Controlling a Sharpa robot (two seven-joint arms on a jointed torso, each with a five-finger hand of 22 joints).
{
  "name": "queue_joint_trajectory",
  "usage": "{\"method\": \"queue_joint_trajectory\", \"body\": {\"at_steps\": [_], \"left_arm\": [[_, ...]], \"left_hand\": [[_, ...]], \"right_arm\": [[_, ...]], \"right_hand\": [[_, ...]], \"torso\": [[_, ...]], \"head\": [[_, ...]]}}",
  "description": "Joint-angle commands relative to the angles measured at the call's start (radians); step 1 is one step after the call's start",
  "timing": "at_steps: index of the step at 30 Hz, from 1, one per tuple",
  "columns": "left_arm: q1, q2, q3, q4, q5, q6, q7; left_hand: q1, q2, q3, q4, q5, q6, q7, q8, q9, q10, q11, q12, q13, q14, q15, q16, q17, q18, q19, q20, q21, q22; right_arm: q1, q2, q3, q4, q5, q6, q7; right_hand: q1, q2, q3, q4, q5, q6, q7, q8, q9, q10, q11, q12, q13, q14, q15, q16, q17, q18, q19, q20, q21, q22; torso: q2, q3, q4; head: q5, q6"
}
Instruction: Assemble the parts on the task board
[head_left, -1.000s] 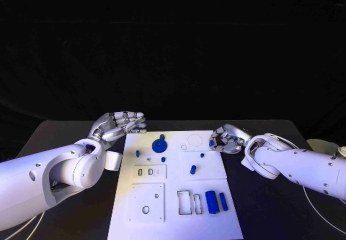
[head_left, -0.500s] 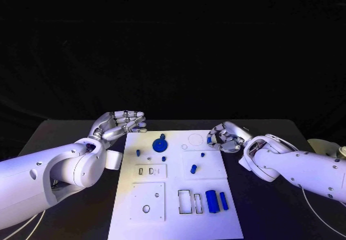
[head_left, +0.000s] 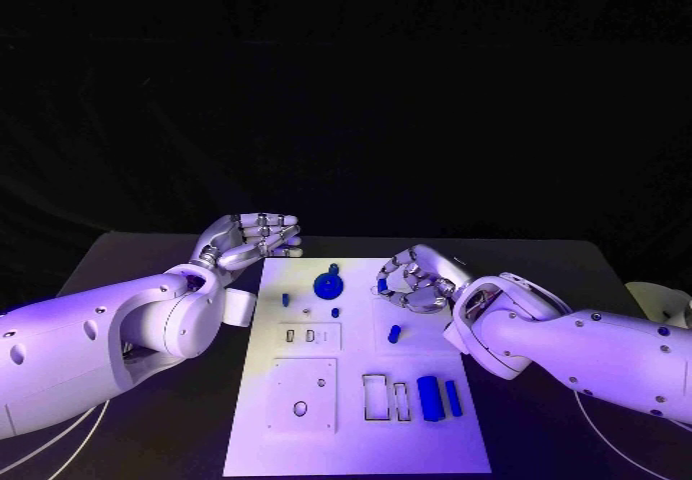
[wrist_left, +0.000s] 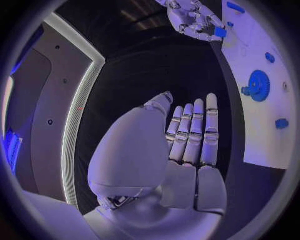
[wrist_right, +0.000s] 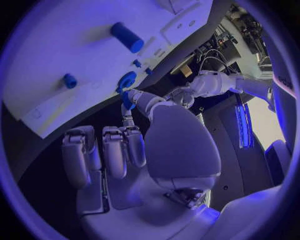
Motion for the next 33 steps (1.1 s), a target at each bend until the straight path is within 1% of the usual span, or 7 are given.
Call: {"method": "queue_joint_trajectory", "body": {"at_steps": [1, 7, 13, 21, 23, 25, 33], "left_arm": [[0.000, 0.012, 0.000, -0.009, 0.001, 0.022, 0.000], [0.000, 0.033, -0.002, -0.028, 0.001, 0.022, -0.001], [0.000, 0.045, -0.003, -0.039, 0.001, 0.019, -0.001], [0.000, 0.053, -0.004, -0.046, 0.001, 0.018, -0.001], [0.000, 0.054, -0.004, -0.046, 0.001, 0.018, -0.001], [0.000, 0.054, -0.004, -0.046, 0.001, 0.018, -0.001], [0.000, 0.052, -0.004, -0.046, 0.001, 0.018, -0.001]], "left_hand": [[0.007, 0.000, 0.004, -0.001, -0.001, 0.004, -0.002, -0.004, 0.001, 0.007, 0.000, -0.004, -0.001, -0.005, 0.002, -0.006, 0.001, 0.009, -0.006, 0.002, 0.004, 0.001], [0.002, 0.000, 0.007, 0.001, -0.002, 0.007, -0.002, -0.003, 0.001, 0.010, 0.000, -0.003, -0.001, -0.005, 0.002, -0.006, 0.003, 0.007, -0.010, 0.002, 0.006, 0.002], [0.002, 0.000, 0.007, 0.001, -0.002, 0.007, -0.002, -0.003, 0.001, 0.010, 0.000, -0.003, -0.001, -0.005, 0.002, -0.006, 0.003, 0.007, -0.010, 0.002, 0.006, 0.002], [0.000, 0.000, 0.009, 0.001, -0.002, 0.008, -0.002, -0.003, 0.002, 0.012, 0.000, -0.003, -0.001, -0.005, 0.002, -0.007, 0.003, 0.007, -0.011, 0.002, 0.006, 0.003], [0.000, 0.000, 0.009, 0.001, -0.002, 0.008, -0.002, -0.003, 0.002, 0.012, 0.000, -0.003, -0.001, -0.005, 0.002, -0.007, 0.003, 0.007, -0.011, 0.002, 0.006, 0.003], [0.000, 0.000, 0.009, 0.001, -0.002, 0.008, -0.002, -0.003, 0.002, 0.012, 0.000, -0.003, -0.001, -0.005, 0.002, -0.007, 0.003, 0.007, -0.011, 0.002, 0.006, 0.003], [-0.005, -0.002, 0.011, 0.003, -0.003, 0.009, -0.002, -0.003, 0.002, 0.013, 0.000, -0.003, -0.001, -0.004, 0.002, -0.007, 0.004, 0.007, -0.014, 0.003, 0.008, 0.004]], "right_arm": [[-0.003, 0.036, -0.004, 0.017, -0.088, 0.019, -0.117], [-0.011, 0.104, -0.012, 0.022, -0.157, 0.033, -0.161], [-0.027, 0.164, -0.019, 0.006, -0.227, 0.043, -0.194], [-0.060, 0.226, -0.024, -0.028, -0.292, 0.058, -0.213], [-0.066, 0.234, -0.025, -0.033, -0.300, 0.063, -0.214], [-0.070, 0.240, -0.025, -0.037, -0.306, 0.069, -0.214], [-0.084, 0.255, -0.027, -0.052, -0.322, 0.087, -0.216]], "right_hand": [[-0.011, 0.008, 0.005, 0.003, -0.005, -0.005, -0.004, 0.029, 0.040, 0.037, -0.004, -0.004, 0.177, 0.099, -0.003, 0.000, 0.241, -0.015, 0.107, -0.007, 0.006, 0.263], [-0.019, 0.005, 0.004, 0.003, -0.009, -0.005, -0.005, 0.033, 0.043, 0.038, -0.005, -0.004, 0.177, 0.099, -0.003, -0.001, 0.240, -0.015, 0.107, -0.007, 0.006, 0.263], [-0.028, 0.002, 0.003, 0.003, -0.011, -0.004, -0.006, 0.036, 0.045, 0.039, -0.005, -0.003, 0.178, 0.099, -0.003, -0.001, 0.240, -0.015, 0.107, -0.007, 0.006, 0.263], [-0.036, -0.001, 0.001, 0.004, -0.014, -0.005, -0.007, 0.038, 0.047, 0.040, -0.006, -0.002, 0.179, 0.099, -0.004, -0.001, 0.239, -0.015, 0.107, -0.008, 0.006, 0.263], [-0.036, -0.001, 0.001, 0.004, -0.014, -0.005, -0.007, 0.038, 0.047, 0.040, -0.006, -0.002, 0.179, 0.099, -0.004, -0.001, 0.239, -0.015, 0.107, -0.008, 0.006, 0.263], [-0.039, -0.002, 0.001, 0.004, -0.014, -0.004, -0.008, 0.039, 0.048, 0.040, -0.007, -0.002, 0.179, 0.099, -0.004, -0.001, 0.239, -0.015, 0.107, -0.008, 0.006, 0.263], [-0.046, -0.004, 0.000, 0.005, -0.016, -0.004, -0.008, 0.041, 0.050, 0.041, -0.007, -0.001, 0.180, 0.099, -0.005, -0.001, 0.238, -0.015, 0.107, -0.008, 0.006, 0.263]], "torso": [[-0.010, -0.0046, 0.0020], [-0.016, -0.0076, 0.0052], [-0.018, -0.0106, 0.0058], [-0.015, -0.0092, 0.0090], [-0.015, -0.0089, 0.0082], [-0.016, -0.0088, 0.0067], [-0.016, -0.0083, 0.0070]], "head": [[0.012, -0.009], [0.011, -0.017], [0.022, -0.029], [0.031, -0.038], [0.035, -0.042], [0.038, -0.044], [0.039, -0.049]]}}
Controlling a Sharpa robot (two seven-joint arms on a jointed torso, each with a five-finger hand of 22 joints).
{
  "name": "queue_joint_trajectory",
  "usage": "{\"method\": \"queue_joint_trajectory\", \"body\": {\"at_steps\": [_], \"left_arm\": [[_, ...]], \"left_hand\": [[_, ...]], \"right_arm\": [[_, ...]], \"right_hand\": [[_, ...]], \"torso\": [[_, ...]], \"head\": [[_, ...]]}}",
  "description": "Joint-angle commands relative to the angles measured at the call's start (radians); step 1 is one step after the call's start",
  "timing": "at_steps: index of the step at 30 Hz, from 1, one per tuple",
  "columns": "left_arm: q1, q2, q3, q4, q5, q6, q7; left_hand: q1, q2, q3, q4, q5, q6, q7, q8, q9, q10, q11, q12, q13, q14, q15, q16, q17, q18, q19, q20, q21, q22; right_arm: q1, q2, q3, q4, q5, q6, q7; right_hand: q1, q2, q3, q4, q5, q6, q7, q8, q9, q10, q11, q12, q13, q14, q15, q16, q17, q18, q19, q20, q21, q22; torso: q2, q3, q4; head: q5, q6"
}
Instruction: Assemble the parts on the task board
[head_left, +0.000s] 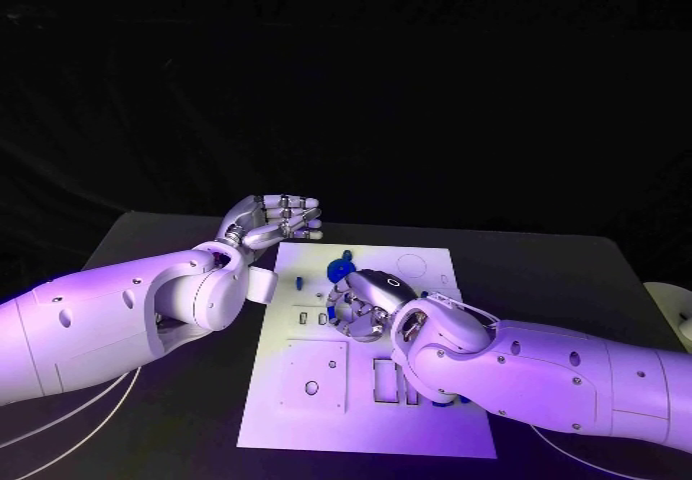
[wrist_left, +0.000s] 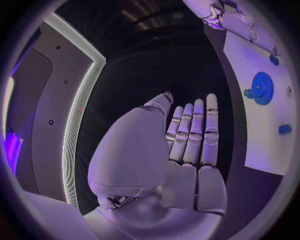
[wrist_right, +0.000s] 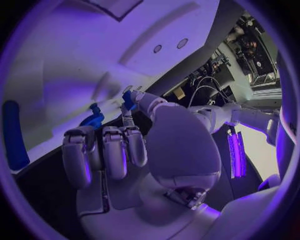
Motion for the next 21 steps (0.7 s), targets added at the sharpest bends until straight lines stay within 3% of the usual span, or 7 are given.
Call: {"method": "queue_joint_trajectory", "body": {"at_steps": [1, 21], "left_arm": [[0.001, 0.001, 0.001, 0.002, 0.001, 0.015, 0.006], [0.001, -0.006, 0.001, 0.004, 0.001, 0.016, 0.004]], "left_hand": [[-0.005, -0.002, 0.008, 0.000, -0.003, 0.006, 0.001, -0.003, 0.001, 0.006, 0.000, -0.003, -0.001, -0.004, 0.002, -0.003, 0.001, 0.007, -0.007, 0.003, 0.003, 0.002], [-0.007, -0.002, 0.009, 0.001, -0.003, 0.006, 0.001, -0.003, 0.001, 0.006, 0.000, -0.003, -0.001, -0.004, 0.002, -0.003, 0.001, 0.007, -0.008, 0.003, 0.004, 0.002]], "right_arm": [[-0.006, 0.007, -0.001, -0.006, -0.045, 0.035, -0.013], [-0.016, 0.019, -0.002, -0.034, -0.077, 0.050, -0.010]], "right_hand": [[-0.009, 0.000, 0.000, 0.005, -0.004, 0.007, -0.006, 0.041, 0.050, 0.041, -0.007, -0.001, 0.180, 0.099, -0.005, -0.001, 0.239, -0.014, 0.107, -0.008, 0.006, 0.263], [-0.030, -0.017, -0.005, 0.008, -0.009, -0.003, -0.005, 0.039, 0.052, 0.037, -0.007, -0.006, 0.176, 0.098, -0.005, -0.002, 0.236, -0.014, 0.107, -0.009, 0.006, 0.263]], "torso": [[0.000, 0.0007, -0.0001], [0.000, 0.0007, -0.0006]], "head": [[0.002, -0.003], [0.004, -0.007]]}}
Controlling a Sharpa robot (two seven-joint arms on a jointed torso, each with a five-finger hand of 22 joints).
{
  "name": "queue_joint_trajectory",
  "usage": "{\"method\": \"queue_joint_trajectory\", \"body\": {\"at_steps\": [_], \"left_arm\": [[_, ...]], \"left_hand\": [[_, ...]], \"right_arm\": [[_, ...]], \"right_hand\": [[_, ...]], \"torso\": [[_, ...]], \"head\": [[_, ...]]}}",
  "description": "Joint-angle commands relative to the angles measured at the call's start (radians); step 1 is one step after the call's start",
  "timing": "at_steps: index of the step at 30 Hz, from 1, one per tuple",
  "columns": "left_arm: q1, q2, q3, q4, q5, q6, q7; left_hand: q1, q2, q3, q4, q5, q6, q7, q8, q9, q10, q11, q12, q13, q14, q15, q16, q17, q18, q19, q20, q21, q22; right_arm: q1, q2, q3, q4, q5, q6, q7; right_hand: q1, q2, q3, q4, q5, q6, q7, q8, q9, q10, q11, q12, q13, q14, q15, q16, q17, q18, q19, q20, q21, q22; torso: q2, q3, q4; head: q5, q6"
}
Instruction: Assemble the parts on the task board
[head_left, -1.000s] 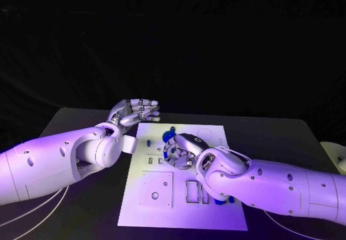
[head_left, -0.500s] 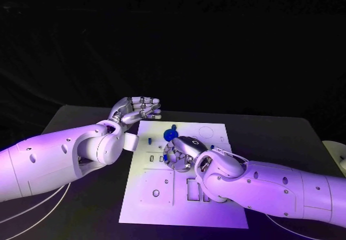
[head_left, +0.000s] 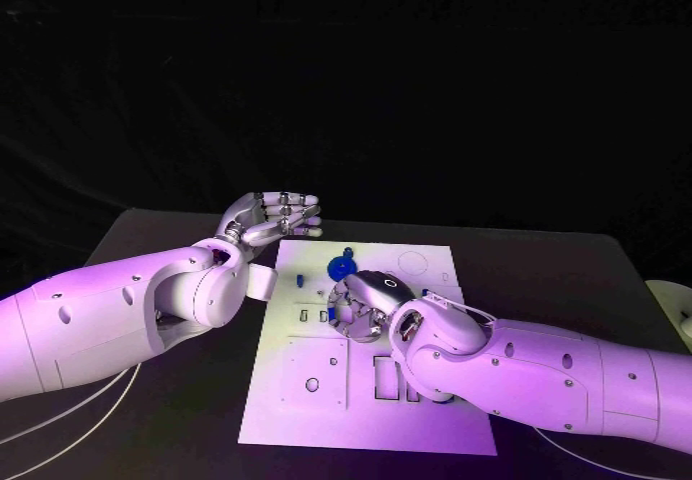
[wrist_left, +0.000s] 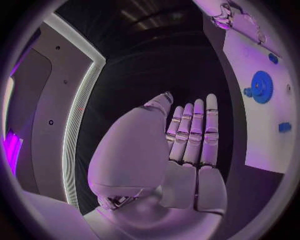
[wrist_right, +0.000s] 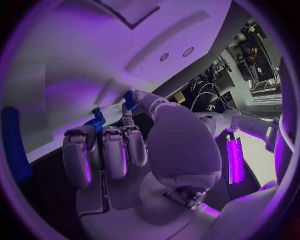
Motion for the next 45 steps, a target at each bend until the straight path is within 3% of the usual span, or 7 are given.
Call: {"method": "queue_joint_trajectory", "body": {"at_steps": [1, 13, 22, 32, 40, 44, 45], "left_arm": [[0.001, 0.000, 0.001, 0.003, 0.001, 0.016, 0.005], [0.001, -0.003, 0.001, 0.003, 0.001, 0.016, 0.004], [0.001, -0.006, 0.001, 0.003, 0.001, 0.018, 0.003], [0.001, -0.009, 0.001, 0.003, 0.001, 0.019, 0.002], [0.001, -0.013, 0.001, -0.001, -0.050, 0.032, -0.047], [0.001, -0.020, 0.000, -0.004, -0.165, 0.020, -0.130], [0.001, -0.022, 0.000, -0.004, -0.200, 0.012, -0.150]], "left_hand": [[-0.007, -0.002, 0.006, -0.002, -0.003, 0.006, 0.001, -0.003, 0.001, 0.006, 0.000, -0.003, -0.001, -0.004, 0.002, -0.003, 0.001, 0.007, -0.004, -0.001, 0.004, 0.001], [-0.009, -0.003, 0.007, -0.001, -0.003, 0.006, 0.001, -0.003, 0.001, 0.006, 0.000, -0.003, -0.001, -0.004, 0.002, -0.004, 0.002, 0.007, -0.005, 0.000, 0.004, 0.001], [-0.010, -0.004, 0.007, -0.001, -0.003, 0.005, 0.002, -0.003, 0.001, 0.006, 0.000, -0.004, -0.001, -0.005, 0.002, -0.004, 0.002, 0.007, -0.006, 0.000, 0.005, 0.001], [-0.010, -0.004, 0.007, -0.001, -0.003, 0.005, 0.002, -0.003, 0.001, 0.006, 0.000, -0.004, -0.001, -0.005, 0.002, -0.004, 0.002, 0.007, -0.006, 0.000, 0.005, 0.001], [-0.029, -0.015, 0.004, 0.006, -0.004, 0.002, 0.003, -0.006, 0.001, 0.004, 0.001, -0.005, -0.001, 0.000, 0.002, -0.003, 0.007, 0.008, -0.009, 0.001, 0.008, 0.003], [-0.136, -0.025, -0.035, 0.039, -0.008, 0.008, -0.004, -0.004, 0.005, 0.081, -0.022, 0.024, 0.013, 0.125, -0.031, 0.076, 0.056, 0.016, 0.059, -0.020, 0.056, 0.021], [-0.194, -0.018, -0.059, 0.032, -0.010, 0.008, -0.006, -0.006, 0.006, 0.118, -0.033, 0.040, 0.022, 0.236, -0.058, 0.167, 0.107, 0.013, 0.140, -0.052, 0.119, 0.050]], "right_arm": [[-0.004, 0.001, -0.003, -0.005, -0.025, 0.031, -0.007], [-0.004, 0.005, -0.003, -0.007, -0.033, 0.030, -0.007], [-0.004, 0.008, -0.003, -0.008, -0.045, 0.013, 0.003], [-0.004, 0.006, -0.003, -0.006, -0.053, -0.005, 0.008], [-0.004, -0.038, -0.001, 0.041, -0.055, -0.108, 0.043], [0.016, -0.114, 0.008, 0.096, 0.028, -0.149, 0.161], [0.026, -0.138, 0.009, 0.108, 0.072, -0.140, 0.209]], "right_hand": [[-0.013, -0.002, -0.002, 0.005, -0.006, -0.002, -0.002, 0.016, 0.050, 0.033, -0.003, -0.007, 0.176, 0.098, -0.005, -0.002, 0.235, -0.014, 0.103, -0.006, 0.006, 0.263], [-0.051, -0.047, -0.019, 0.013, 0.030, -0.067, 0.024, -0.021, 0.037, 0.012, 0.019, -0.032, 0.155, 0.096, 0.012, -0.005, 0.228, -0.014, 0.103, 0.006, 0.006, 0.263], [-0.063, -0.069, -0.038, 0.018, 0.013, -0.103, 0.039, -0.045, 0.028, -0.002, 0.034, -0.047, 0.142, 0.095, 0.026, -0.007, 0.223, -0.012, 0.097, 0.019, -0.002, 0.257], [-0.069, -0.081, -0.062, 0.026, -0.008, -0.128, 0.045, -0.059, 0.024, -0.013, 0.040, -0.058, 0.133, 0.094, 0.032, -0.009, 0.218, -0.011, 0.094, 0.026, -0.007, 0.253], [-0.033, -0.058, -0.185, 0.068, -0.049, -0.169, 0.057, -0.081, 0.014, -0.023, 0.052, -0.066, 0.125, 0.093, 0.042, -0.010, 0.215, -0.009, 0.090, 0.038, -0.013, 0.248], [-0.001, -0.045, -0.238, 0.092, -0.050, -0.193, 0.064, -0.093, 0.006, -0.040, 0.057, -0.084, 0.109, 0.087, 0.046, -0.018, 0.194, 0.000, 0.071, 0.040, -0.042, 0.226], [-0.001, -0.045, -0.238, 0.092, -0.050, -0.193, 0.064, -0.093, 0.006, -0.040, 0.057, -0.084, 0.109, 0.087, 0.046, -0.018, 0.194, 0.000, 0.071, 0.040, -0.042, 0.226]], "torso": [[0.000, -0.0003, 0.0005], [0.000, -0.0002, -0.0006], [-0.001, -0.0002, -0.0003], [0.000, 0.0003, -0.0007], [-0.002, 0.0013, 0.0009], [-0.006, 0.0007, -0.0024], [-0.007, 0.0006, -0.0030]], "head": [[0.000, 0.000], [0.001, 0.000], [0.000, 0.001], [0.000, 0.002], [-0.001, 0.003], [0.001, 0.004], [0.003, 0.005]]}}
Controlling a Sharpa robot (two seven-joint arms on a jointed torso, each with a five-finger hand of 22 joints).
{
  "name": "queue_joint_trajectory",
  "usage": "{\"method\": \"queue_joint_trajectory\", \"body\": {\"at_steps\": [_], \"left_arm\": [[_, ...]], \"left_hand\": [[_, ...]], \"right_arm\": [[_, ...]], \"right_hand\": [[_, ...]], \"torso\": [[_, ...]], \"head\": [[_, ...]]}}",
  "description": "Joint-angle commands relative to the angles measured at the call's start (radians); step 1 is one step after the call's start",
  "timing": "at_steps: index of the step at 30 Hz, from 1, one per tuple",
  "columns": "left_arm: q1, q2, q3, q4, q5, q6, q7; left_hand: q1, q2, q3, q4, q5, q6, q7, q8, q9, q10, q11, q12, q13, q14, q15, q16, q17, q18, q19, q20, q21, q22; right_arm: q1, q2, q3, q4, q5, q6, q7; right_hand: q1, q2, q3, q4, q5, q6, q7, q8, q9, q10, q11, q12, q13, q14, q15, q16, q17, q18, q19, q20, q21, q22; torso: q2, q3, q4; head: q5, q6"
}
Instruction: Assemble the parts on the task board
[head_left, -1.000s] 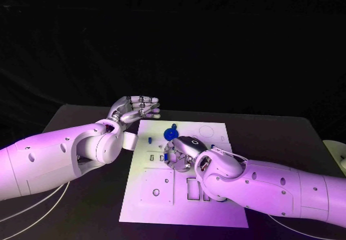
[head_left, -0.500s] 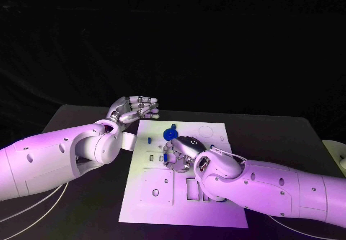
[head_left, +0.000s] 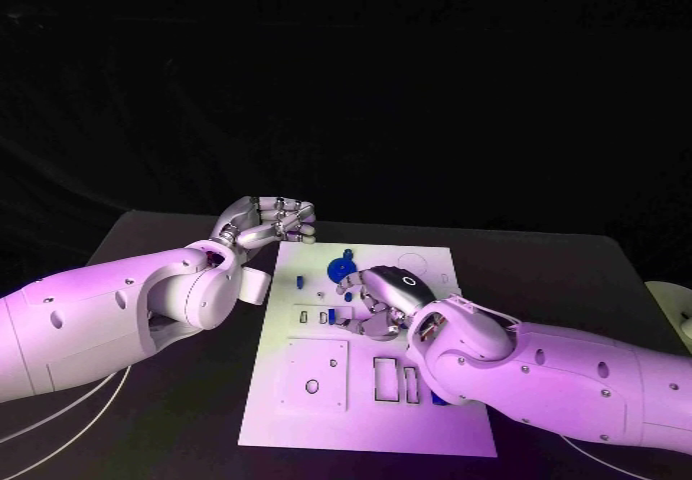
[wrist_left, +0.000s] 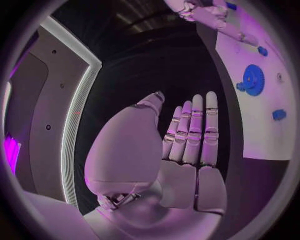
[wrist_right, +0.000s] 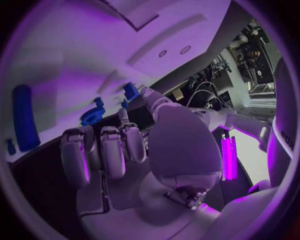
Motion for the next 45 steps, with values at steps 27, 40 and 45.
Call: {"method": "queue_joint_trajectory", "body": {"at_steps": [27, 40, 45], "left_arm": [[0.041, 0.111, 0.002, -0.066, -0.847, 0.526, -0.859], [0.056, 0.190, -0.013, -0.105, -0.904, 0.575, -0.903], [0.058, 0.208, -0.017, -0.113, -0.909, 0.587, -0.908]], "left_hand": [[-0.275, 0.136, -0.216, 0.013, -0.010, -0.007, -0.118, 0.396, 0.295, 0.085, -0.135, 0.863, 0.714, 0.494, -0.149, 1.194, 1.201, -0.106, 0.467, -0.155, 0.959, 1.044], [-0.346, 0.157, -0.264, 0.013, -0.020, -0.029, -0.126, 0.459, 0.370, 0.101, -0.142, 0.952, 0.805, 0.502, -0.153, 1.210, 1.226, -0.114, 0.482, -0.158, 0.985, 1.093], [-0.348, 0.158, -0.268, 0.013, -0.019, -0.031, -0.126, 0.463, 0.376, 0.102, -0.142, 0.957, 0.810, 0.502, -0.154, 1.212, 1.228, -0.115, 0.483, -0.158, 0.987, 1.097]], "right_arm": [[0.125, -0.387, 0.009, 0.096, 0.607, 0.049, 0.373], [0.126, -0.396, 0.009, 0.082, 0.603, 0.037, 0.355], [0.126, -0.393, 0.009, 0.075, 0.603, 0.036, 0.348]], "right_hand": [[0.046, 0.020, 0.036, 0.024, 0.128, 0.028, -0.009, 0.044, 0.008, -0.053, -0.008, -0.054, 0.058, 0.075, 0.001, -0.024, 0.148, 0.024, 0.017, 0.002, -0.096, 0.161], [0.045, 0.014, 0.041, 0.025, 0.145, 0.030, -0.010, 0.051, 0.009, -0.053, -0.009, -0.055, 0.056, 0.075, -0.001, -0.026, 0.145, 0.024, 0.016, 0.000, -0.100, 0.159], [0.045, 0.014, 0.041, 0.025, 0.145, 0.030, -0.010, 0.051, 0.009, -0.053, -0.009, -0.055, 0.056, 0.075, -0.001, -0.026, 0.145, 0.024, 0.016, 0.000, -0.100, 0.159]], "torso": [[-0.041, 0.0147, 0.0024], [-0.038, 0.0175, 0.0026], [-0.038, 0.0167, 0.0032]], "head": [[0.025, -0.016], [0.026, -0.028], [0.026, -0.030]]}}
